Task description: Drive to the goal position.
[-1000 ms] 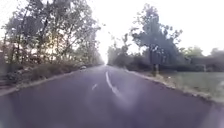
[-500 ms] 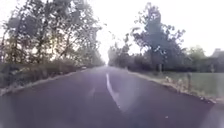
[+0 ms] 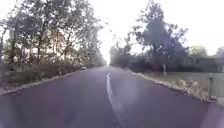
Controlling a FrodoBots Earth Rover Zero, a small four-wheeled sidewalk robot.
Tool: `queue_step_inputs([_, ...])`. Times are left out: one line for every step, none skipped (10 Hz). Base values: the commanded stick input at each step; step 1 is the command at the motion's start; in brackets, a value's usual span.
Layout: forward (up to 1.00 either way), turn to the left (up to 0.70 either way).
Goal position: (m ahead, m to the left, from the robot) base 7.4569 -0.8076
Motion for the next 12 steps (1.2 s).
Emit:
queue_step_inputs([1.00, 0.00])
queue_step_inputs([1.00, 0.00])
queue_step_inputs([1.00, 0.00])
queue_step_inputs([1.00, 0.00])
queue_step_inputs([1.00, 0.00])
queue_step_inputs([1.00, 0.00])
queue_step_inputs([1.00, 0.00])
queue_step_inputs([1.00, 0.00])
queue_step_inputs([1.00, 0.00])
queue_step_inputs([1.00, 0.00])
queue_step_inputs([1.00, 0.00])
queue_step_inputs([1.00, 0.00])
